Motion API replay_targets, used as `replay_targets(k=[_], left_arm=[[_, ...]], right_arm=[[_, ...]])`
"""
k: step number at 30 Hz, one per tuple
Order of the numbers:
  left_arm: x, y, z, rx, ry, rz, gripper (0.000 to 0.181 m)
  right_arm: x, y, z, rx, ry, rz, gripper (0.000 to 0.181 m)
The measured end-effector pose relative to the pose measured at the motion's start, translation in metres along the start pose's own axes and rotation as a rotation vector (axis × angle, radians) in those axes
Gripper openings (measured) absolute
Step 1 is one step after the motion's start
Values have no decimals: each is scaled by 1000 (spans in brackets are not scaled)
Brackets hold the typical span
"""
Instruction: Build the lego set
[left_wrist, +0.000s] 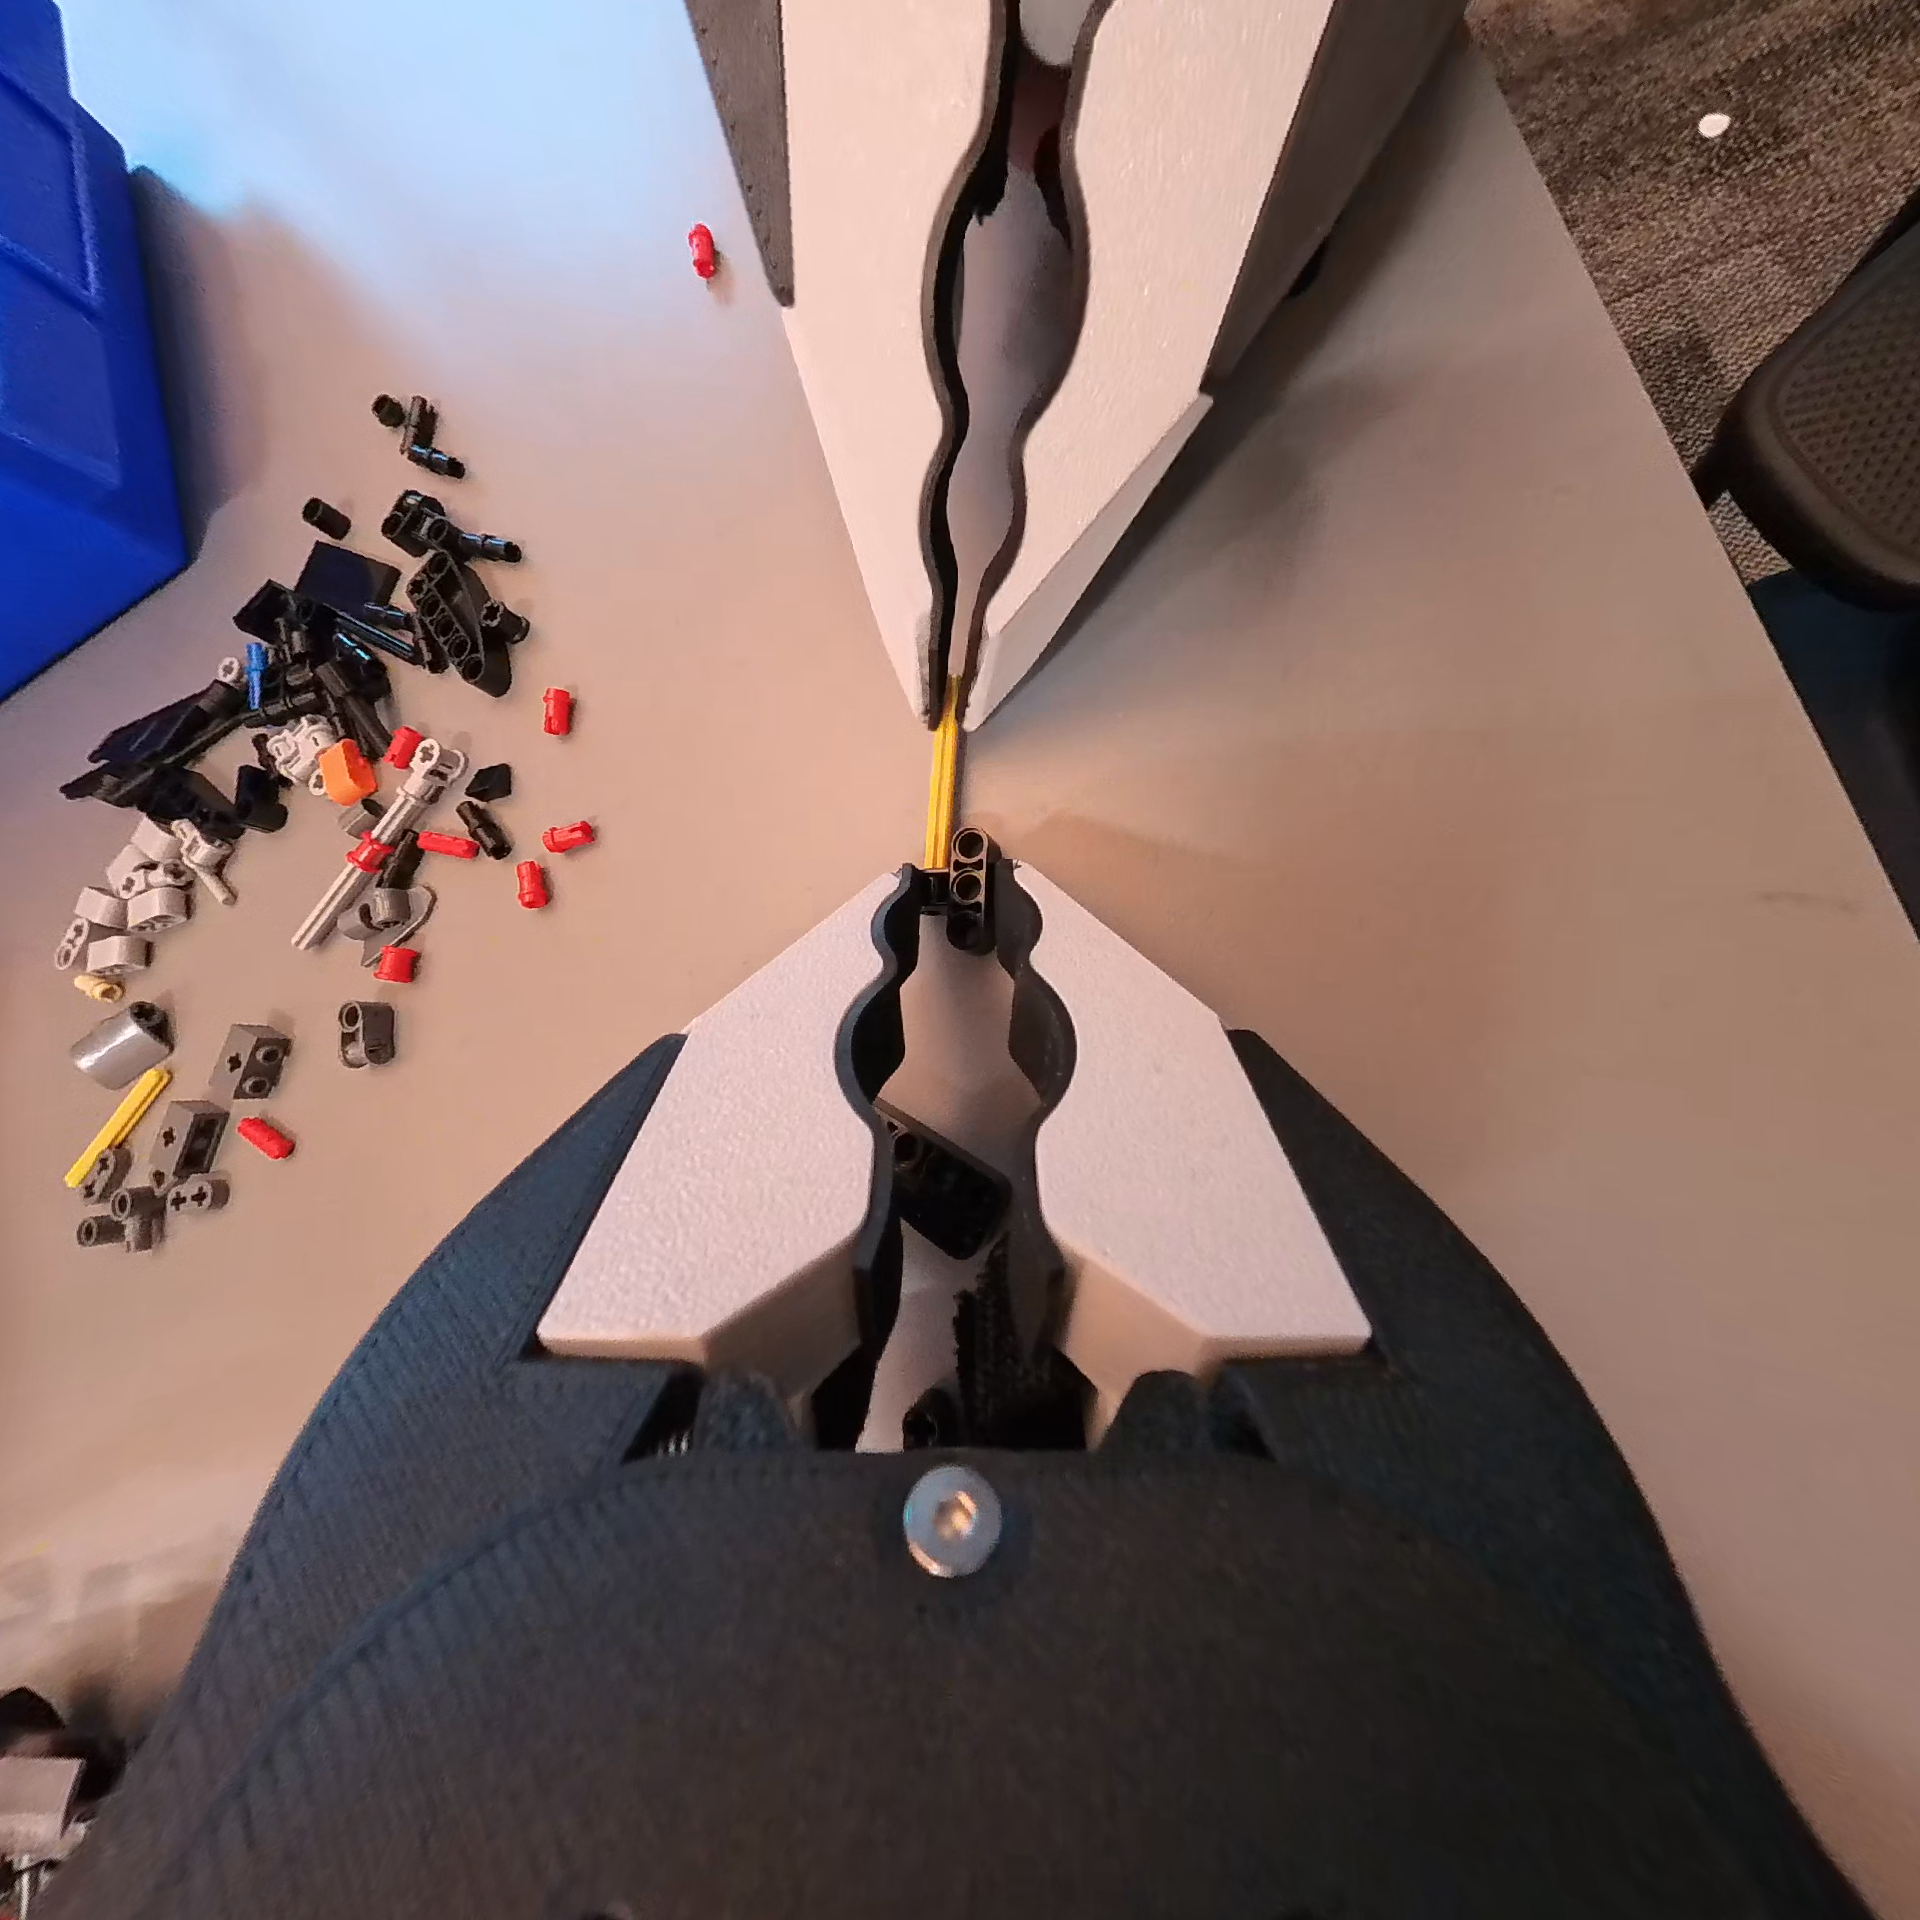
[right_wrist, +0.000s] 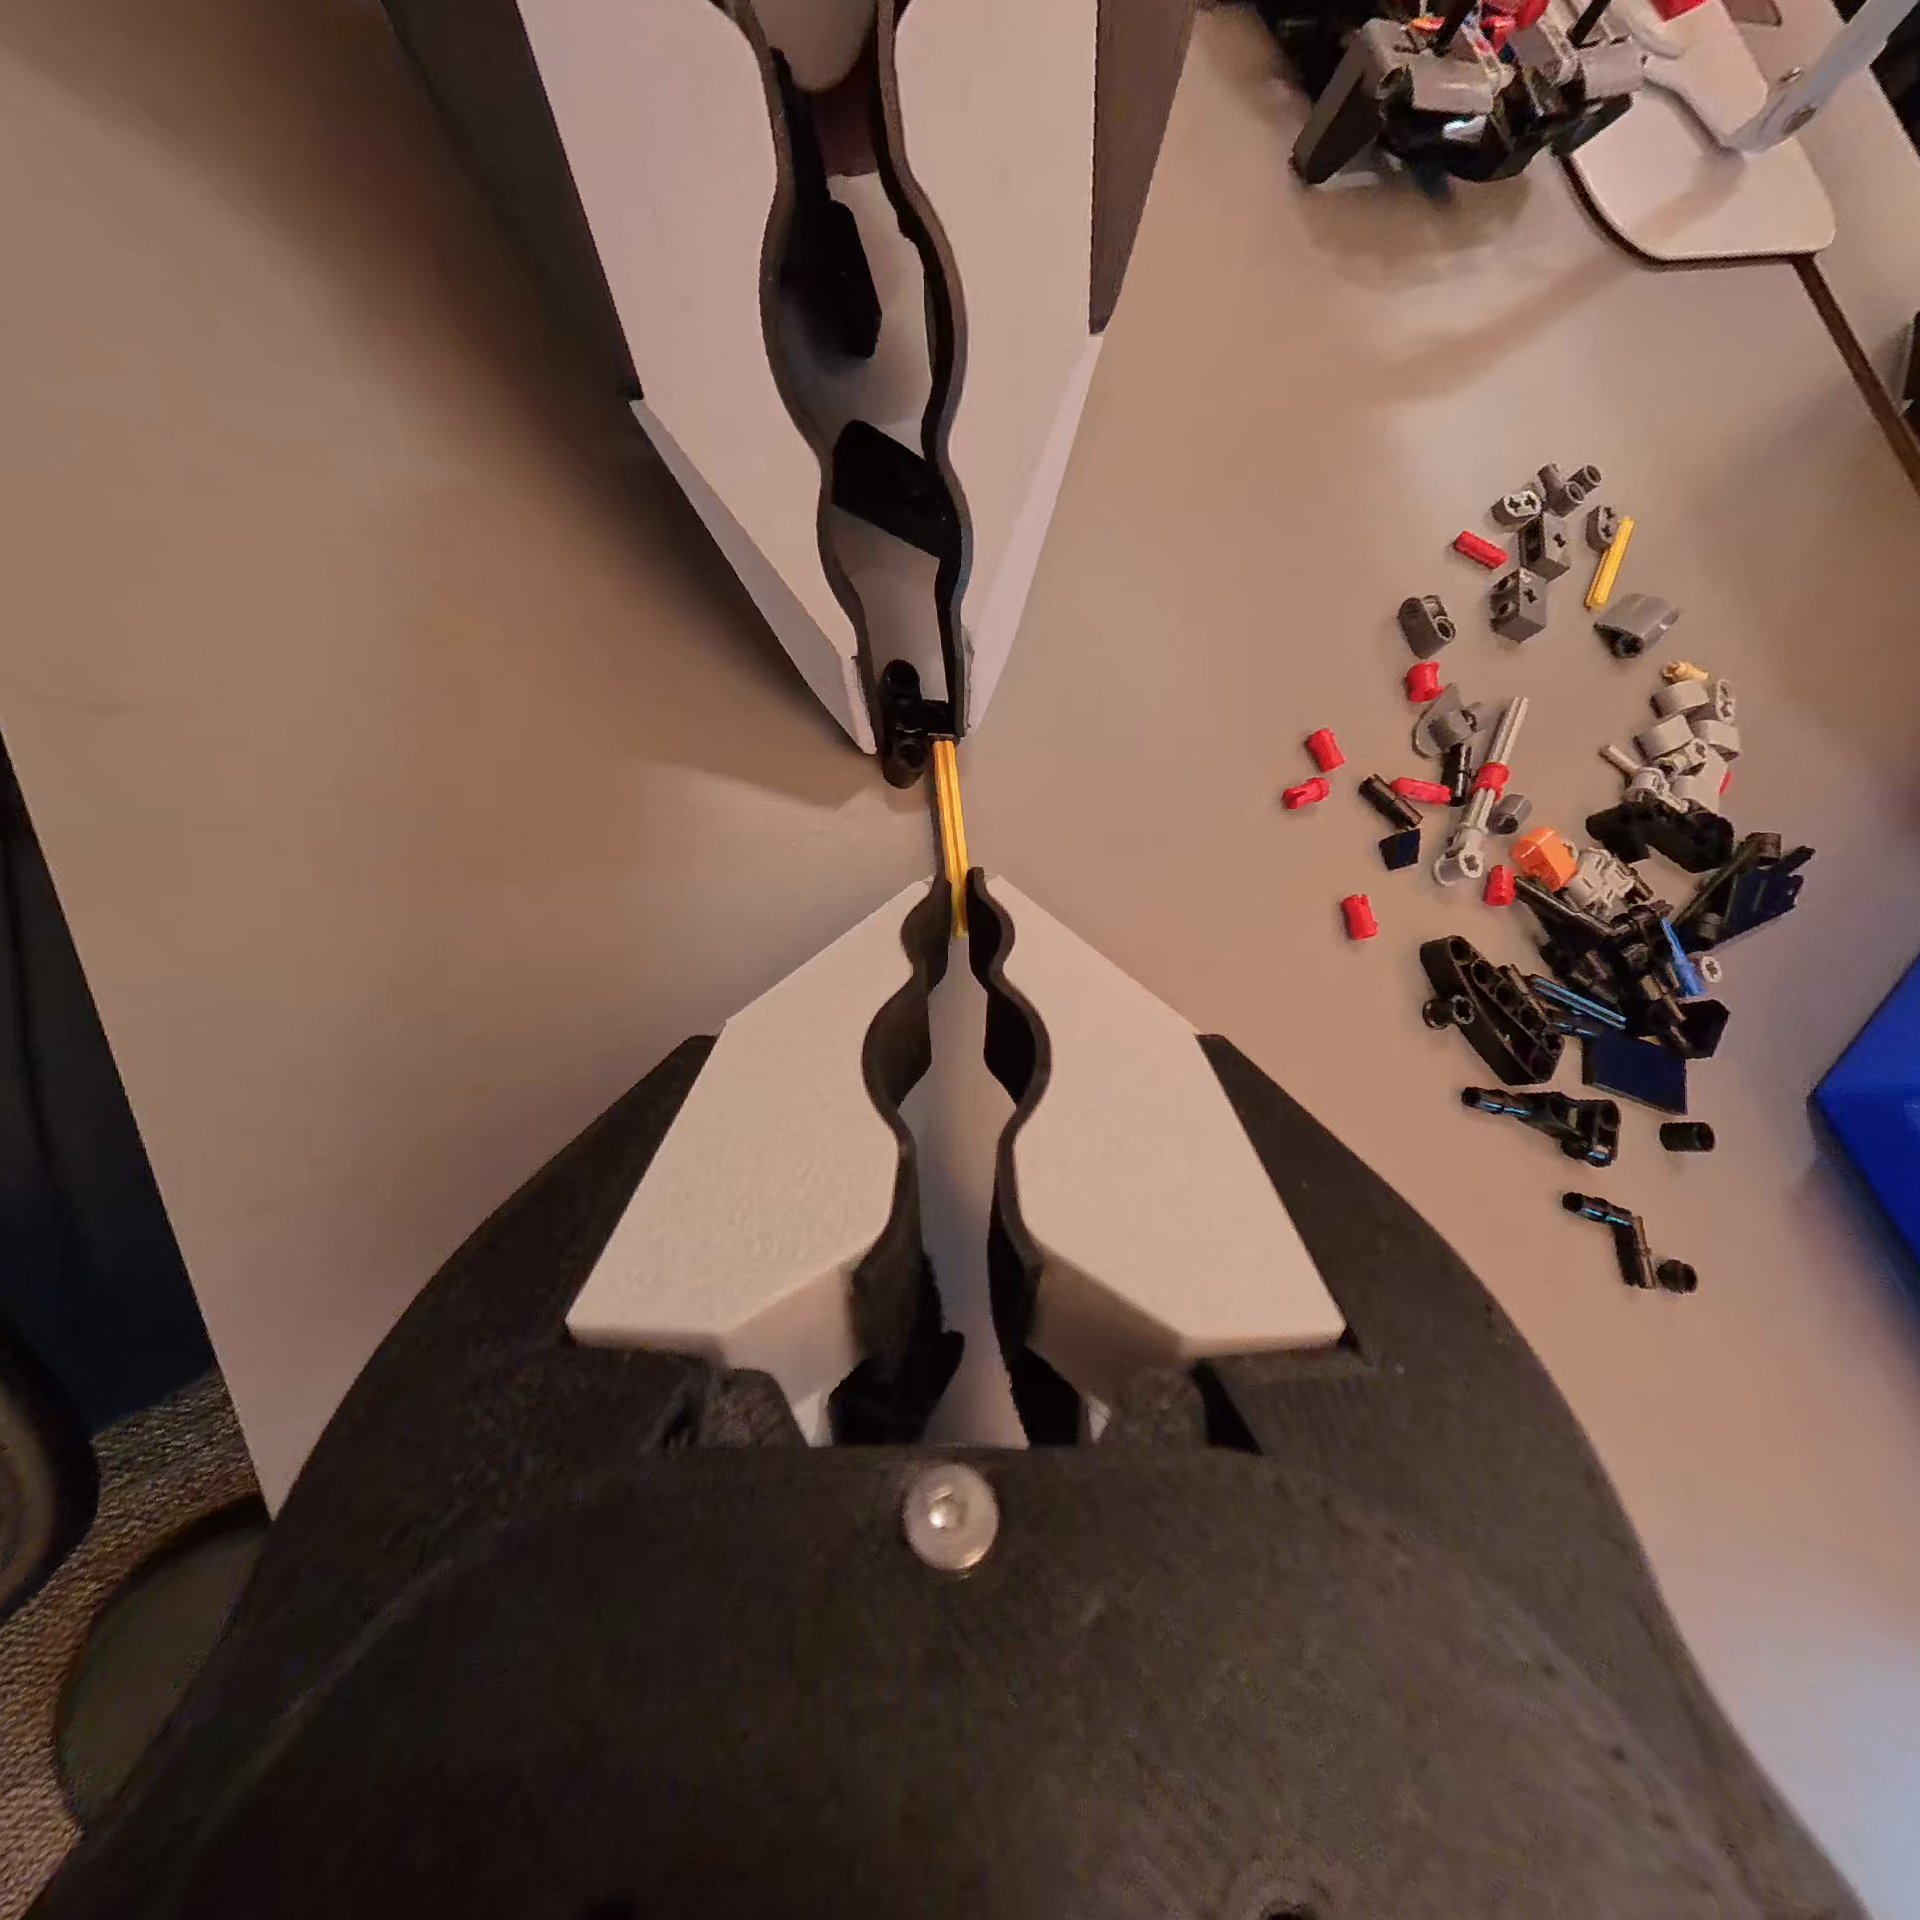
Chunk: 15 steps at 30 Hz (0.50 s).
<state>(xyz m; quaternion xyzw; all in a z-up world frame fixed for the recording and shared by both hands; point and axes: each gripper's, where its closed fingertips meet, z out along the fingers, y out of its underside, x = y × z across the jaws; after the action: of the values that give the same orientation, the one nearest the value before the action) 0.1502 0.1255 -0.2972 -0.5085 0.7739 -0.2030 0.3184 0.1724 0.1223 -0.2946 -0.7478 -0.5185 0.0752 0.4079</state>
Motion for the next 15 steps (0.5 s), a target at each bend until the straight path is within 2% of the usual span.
replay_targets(k=[6, 15], left_arm=[[0, 0, 0, 2, 3, -3, 13], [0, 0, 0, 3, 7, -6, 13]], right_arm=[[2, -6, -2, 41, 37, -40, 0], [0, -3, 5, 30, -8, -16, 0]])
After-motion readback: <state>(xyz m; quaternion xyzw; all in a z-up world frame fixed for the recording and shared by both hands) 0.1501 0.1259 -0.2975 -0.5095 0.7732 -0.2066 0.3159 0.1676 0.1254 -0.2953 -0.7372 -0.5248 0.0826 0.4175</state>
